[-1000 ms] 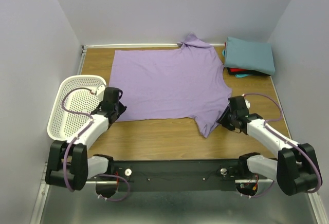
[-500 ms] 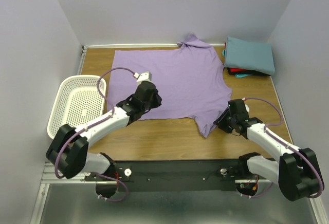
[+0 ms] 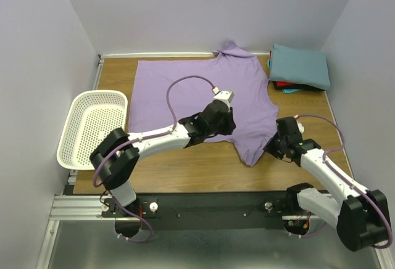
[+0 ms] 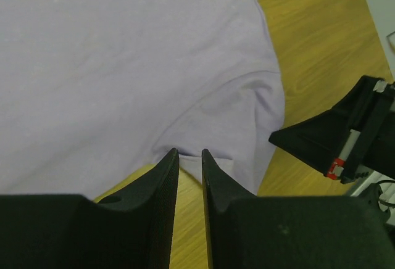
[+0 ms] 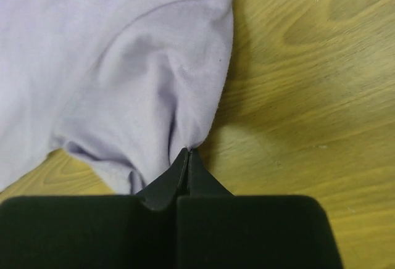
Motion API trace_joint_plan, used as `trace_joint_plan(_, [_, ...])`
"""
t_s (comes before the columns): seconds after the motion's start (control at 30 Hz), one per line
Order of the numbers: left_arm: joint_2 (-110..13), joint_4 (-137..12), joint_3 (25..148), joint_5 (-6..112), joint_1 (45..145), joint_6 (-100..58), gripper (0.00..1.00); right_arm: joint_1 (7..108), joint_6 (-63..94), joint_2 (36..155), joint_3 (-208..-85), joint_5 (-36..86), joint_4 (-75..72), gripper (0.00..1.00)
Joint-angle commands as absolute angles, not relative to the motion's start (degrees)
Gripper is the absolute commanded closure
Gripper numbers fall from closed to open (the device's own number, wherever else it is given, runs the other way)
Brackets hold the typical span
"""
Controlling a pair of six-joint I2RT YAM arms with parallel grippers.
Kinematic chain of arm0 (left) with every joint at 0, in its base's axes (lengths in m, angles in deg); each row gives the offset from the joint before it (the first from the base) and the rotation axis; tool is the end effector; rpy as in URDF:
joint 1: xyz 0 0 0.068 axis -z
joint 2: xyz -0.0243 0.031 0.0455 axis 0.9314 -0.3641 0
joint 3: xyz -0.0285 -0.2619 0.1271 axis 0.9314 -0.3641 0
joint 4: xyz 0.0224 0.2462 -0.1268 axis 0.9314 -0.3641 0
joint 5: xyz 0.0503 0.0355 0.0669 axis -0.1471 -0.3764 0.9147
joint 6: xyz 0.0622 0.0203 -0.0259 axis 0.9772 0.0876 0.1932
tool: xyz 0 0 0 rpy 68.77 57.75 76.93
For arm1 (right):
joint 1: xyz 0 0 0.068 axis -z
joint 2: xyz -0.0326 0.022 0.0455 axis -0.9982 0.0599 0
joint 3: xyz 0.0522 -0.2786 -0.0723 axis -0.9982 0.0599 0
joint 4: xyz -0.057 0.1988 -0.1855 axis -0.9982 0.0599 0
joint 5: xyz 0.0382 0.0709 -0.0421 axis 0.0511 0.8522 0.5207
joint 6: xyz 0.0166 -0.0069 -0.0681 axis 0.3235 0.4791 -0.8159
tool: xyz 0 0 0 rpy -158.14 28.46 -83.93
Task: Fold and stack the t-shirts
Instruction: Flatten the tshirt out
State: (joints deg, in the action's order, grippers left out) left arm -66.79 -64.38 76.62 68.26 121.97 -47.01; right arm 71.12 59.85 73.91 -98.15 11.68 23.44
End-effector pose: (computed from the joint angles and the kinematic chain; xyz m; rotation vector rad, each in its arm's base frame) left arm 0.2474 -0.3207 0.2459 0.2252 2.2023 -0.8063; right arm 0.1926 0.0475 0.1574 0.8316 2.4684 0.3089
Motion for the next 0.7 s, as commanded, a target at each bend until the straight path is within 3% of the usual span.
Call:
trace_joint_plan(0.0, [-71.53, -63.76, 80.25, 65.83, 123.93, -43.01, 0.71, 70.83, 58.75, 69.76, -101.84, 9.46, 32.17, 1.0])
trace_joint_plan(0.33, [-81.29, -67.0, 89.92, 65.21, 126.57, -40.28, 0.71, 70.92, 58.66, 68.97, -111.86, 4.38, 45.35, 0.99])
trace_joint_plan(0.43, [-83.58, -68.23, 91.24, 65.47, 127.44, -39.49, 0.72, 70.83, 57.87, 69.05, -114.15, 2.61, 48.35, 0.94])
trace_joint_plan(0.63, [-86.39, -68.68, 90.63, 65.56, 129.11, -38.79, 0.71, 70.83, 58.13, 71.25, -115.21, 2.17, 50.37, 0.73])
trace_joint_plan(0.67, [-87.0, -68.68, 90.54, 65.65, 129.38, -38.7, 0.71, 70.92, 58.04, 71.95, -115.29, 2.0, 50.46, 0.62])
